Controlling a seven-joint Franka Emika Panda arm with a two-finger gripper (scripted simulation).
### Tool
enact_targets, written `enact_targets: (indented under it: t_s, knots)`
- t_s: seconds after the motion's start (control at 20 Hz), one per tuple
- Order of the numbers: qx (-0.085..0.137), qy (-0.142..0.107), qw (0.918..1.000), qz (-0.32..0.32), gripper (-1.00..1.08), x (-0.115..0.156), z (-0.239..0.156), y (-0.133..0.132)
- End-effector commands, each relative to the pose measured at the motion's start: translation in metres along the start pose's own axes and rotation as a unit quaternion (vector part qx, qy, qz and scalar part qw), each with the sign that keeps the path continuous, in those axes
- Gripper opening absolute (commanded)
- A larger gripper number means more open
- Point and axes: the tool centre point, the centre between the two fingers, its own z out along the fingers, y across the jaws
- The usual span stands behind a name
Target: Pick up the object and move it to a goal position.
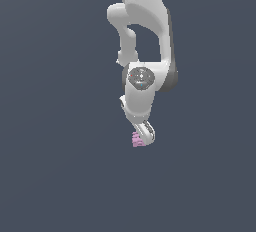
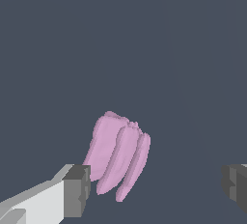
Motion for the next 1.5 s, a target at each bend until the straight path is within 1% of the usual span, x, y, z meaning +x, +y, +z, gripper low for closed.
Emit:
enact_targets:
  t_s: [0.0, 0.35, 0.7, 1.0, 1.25, 1.45]
  knots:
    - [0.002, 0.001, 0.9994, 0.034, 1.00, -0.001, 0.002, -0.004]
    - [0.007, 0.002, 0.9931, 0.117, 1.00, -0.005, 0.006, -0.014]
    - [0.011, 0.003, 0.9854, 0.170, 1.00, -0.007, 0.009, -0.021]
    - [0.012, 0.003, 0.9818, 0.189, 1.00, -0.008, 0.010, -0.023]
    - [0.012, 0.003, 0.9820, 0.189, 1.00, -0.008, 0.011, -0.023]
    - [0.012, 0.003, 0.9819, 0.189, 1.00, -0.008, 0.025, -0.023]
